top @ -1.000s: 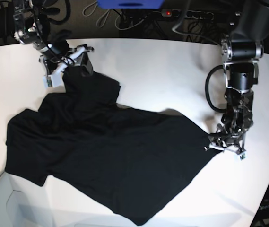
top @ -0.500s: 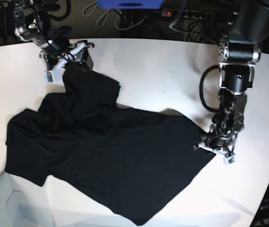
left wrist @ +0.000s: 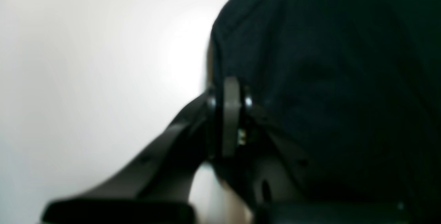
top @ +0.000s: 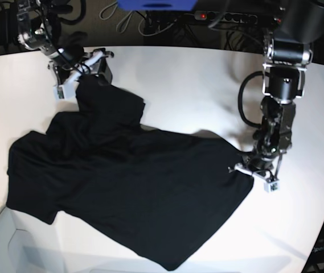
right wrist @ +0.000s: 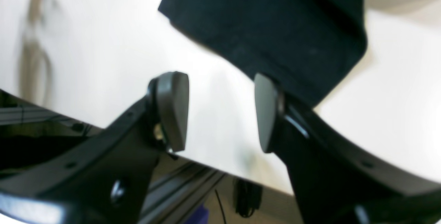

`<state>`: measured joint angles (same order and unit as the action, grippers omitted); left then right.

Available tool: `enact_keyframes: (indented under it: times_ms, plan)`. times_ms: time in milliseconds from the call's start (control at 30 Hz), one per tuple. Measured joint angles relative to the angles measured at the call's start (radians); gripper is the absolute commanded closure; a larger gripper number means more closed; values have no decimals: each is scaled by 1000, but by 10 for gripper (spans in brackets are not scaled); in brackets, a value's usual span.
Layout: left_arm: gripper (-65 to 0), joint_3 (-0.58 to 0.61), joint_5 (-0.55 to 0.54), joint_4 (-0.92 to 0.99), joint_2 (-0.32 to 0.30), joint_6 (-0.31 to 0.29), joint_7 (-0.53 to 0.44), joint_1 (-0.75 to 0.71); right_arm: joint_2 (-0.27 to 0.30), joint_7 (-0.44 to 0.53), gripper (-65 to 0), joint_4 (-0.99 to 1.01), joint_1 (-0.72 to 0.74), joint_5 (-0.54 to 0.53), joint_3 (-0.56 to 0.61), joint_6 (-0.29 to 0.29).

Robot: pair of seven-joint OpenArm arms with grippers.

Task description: Layout the t-shirt on the table in an organized manner, then fold the t-shirt properly

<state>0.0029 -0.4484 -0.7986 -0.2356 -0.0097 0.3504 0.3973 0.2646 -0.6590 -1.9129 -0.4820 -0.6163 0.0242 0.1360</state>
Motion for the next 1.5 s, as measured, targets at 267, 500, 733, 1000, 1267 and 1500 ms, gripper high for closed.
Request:
enact_keyframes:
  times_ms: [267,500,733,1000,1267,1500]
  plan:
    - [-1,-151,-5,-245,-38,-10,17,-232,-35,0,-348,50,45,5,15,-1]
    - [-1,-271,0,-338,-47,2,46,-329,-44,5,-348,107,60,3,-2,-1]
    - [-1,-311,4,-350,-71,6,37,-370,-35,8,-348,153,66,17,-87,-2]
    - [-1,-310,3,-354,-63,6,26,-378,-82,16,-348,152,60,153,-89,-2]
    - [-1,-309,3,-354,-63,6,26,-378,-87,23,-348,156,53,152,-83,-1]
    - [-1,-310,4,-404,-64,5,27,-428,-84,82,-332,216,72,138,-76,17]
